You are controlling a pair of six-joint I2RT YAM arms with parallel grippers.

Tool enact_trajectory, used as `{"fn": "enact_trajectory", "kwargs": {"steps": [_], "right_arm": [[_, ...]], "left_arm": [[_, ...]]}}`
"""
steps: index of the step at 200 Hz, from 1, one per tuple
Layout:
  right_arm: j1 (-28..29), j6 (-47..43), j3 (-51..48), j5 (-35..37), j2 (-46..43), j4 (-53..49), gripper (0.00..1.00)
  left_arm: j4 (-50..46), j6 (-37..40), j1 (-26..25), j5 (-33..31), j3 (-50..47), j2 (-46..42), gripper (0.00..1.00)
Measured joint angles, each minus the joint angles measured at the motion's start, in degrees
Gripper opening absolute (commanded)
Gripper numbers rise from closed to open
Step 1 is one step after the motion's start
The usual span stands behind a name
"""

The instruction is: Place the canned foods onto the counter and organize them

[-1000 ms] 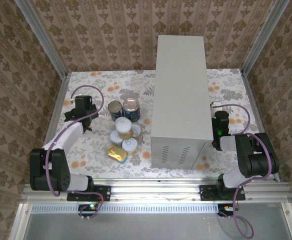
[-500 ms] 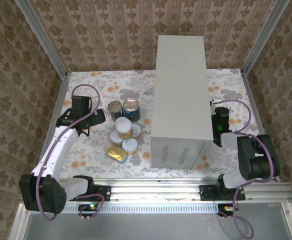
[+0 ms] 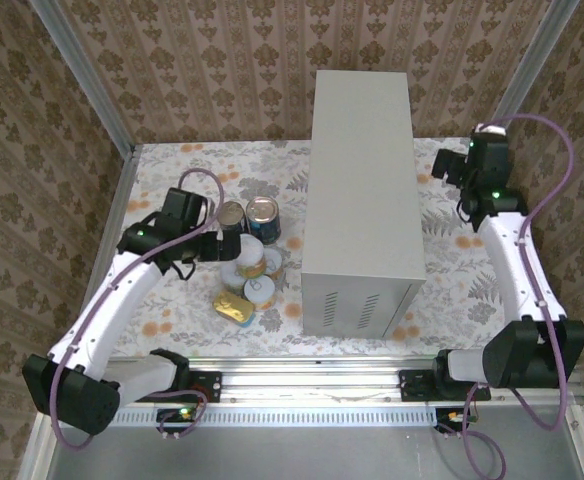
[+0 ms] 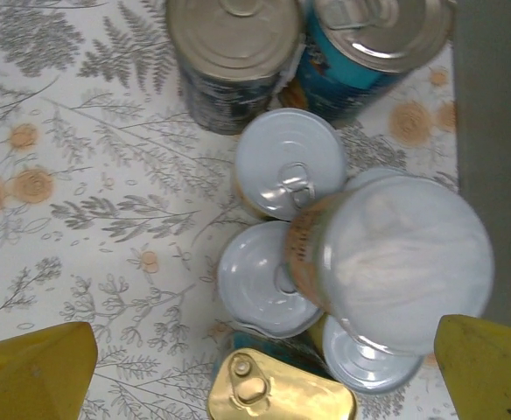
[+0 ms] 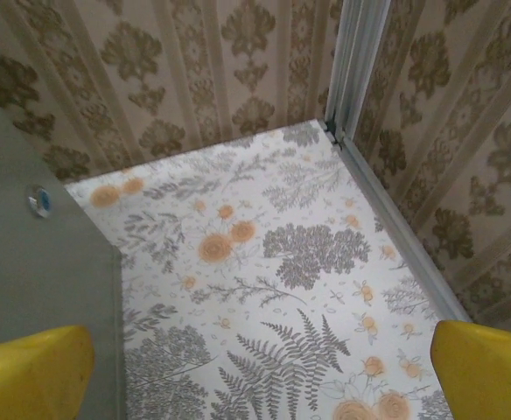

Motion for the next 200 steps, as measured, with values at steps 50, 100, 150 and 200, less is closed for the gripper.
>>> {"fn": "enact_trajectory", "kwargs": {"steps": [50, 100, 150, 200], "right_arm": [[2.1, -2.4, 17.1, -5.6, -3.4, -18.1, 1.0], [16.2, -7.3, 33.7, -10.5, -3.8, -31.4, 1.0], [29.0, -11.1, 40.6, -20.2, -4.3, -39.2, 1.0], [37.2, -13.8, 38.0, -25.5, -4.9, -42.2, 1.0]], "left_arm": [[-1.4, 0.5, -8.3, -2.9, 4.0, 7.2, 1.0], [-1.5, 0.9, -12.1, -7.8, 6.1, 12.3, 1.0], [-1.3, 1.3, -13.9, -9.1, 6.3, 14.8, 1.0], [-0.9, 1.8, -15.1, -9.7, 6.3, 16.8, 1.0]]}}
